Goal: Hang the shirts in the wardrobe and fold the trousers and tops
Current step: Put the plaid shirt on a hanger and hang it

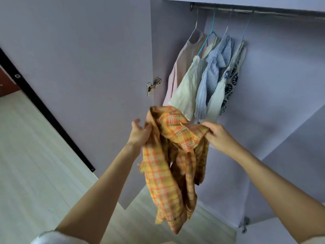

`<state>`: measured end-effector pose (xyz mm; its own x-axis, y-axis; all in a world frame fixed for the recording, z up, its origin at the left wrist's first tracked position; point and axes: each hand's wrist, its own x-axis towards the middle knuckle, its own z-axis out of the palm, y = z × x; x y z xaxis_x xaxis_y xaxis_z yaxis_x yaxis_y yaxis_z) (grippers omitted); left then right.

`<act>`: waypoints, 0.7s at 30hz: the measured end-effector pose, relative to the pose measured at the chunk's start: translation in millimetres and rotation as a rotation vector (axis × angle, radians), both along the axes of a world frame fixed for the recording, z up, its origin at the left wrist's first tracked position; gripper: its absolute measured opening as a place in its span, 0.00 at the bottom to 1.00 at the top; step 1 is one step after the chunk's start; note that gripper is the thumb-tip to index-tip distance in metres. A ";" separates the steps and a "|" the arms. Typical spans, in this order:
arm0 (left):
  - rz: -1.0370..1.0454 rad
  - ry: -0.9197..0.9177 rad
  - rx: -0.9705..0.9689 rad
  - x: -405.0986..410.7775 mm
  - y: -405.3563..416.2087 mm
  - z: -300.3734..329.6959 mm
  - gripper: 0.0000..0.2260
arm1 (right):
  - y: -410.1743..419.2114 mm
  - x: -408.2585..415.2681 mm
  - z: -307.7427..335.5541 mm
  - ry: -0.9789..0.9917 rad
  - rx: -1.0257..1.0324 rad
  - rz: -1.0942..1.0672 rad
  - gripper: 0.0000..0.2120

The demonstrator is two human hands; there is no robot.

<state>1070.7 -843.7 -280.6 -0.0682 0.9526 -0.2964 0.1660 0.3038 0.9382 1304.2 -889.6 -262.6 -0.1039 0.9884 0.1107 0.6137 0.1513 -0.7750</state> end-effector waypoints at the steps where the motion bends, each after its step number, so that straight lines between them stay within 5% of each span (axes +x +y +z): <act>1: 0.003 0.087 0.092 0.7 -3.6 -0.8 0.30 | 2.3 1.5 3.9 -0.061 0.014 -0.049 0.13; 5: -0.368 0.078 0.502 14.1 -36.1 7.0 0.36 | 5.4 -14.9 16.1 -0.302 0.024 -0.061 0.09; 8: -0.627 0.320 0.689 31.8 -49.9 3.6 0.38 | 1.2 -31.0 23.8 -0.307 -0.008 -0.022 0.07; 12: -0.496 0.654 0.790 39.4 -55.4 4.0 0.25 | -3.2 -32.0 34.7 -0.158 -0.052 -0.033 0.04; 21: -0.508 0.622 0.699 50.3 -33.6 52.5 0.12 | -24.3 -24.8 -4.2 -0.292 -0.067 -0.088 0.12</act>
<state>1121.0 -877.3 -228.1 0.4338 0.8571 0.2779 0.6322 -0.5092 0.5840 1279.4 -913.9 -266.9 -0.0349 0.9991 0.0230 0.8204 0.0418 -0.5702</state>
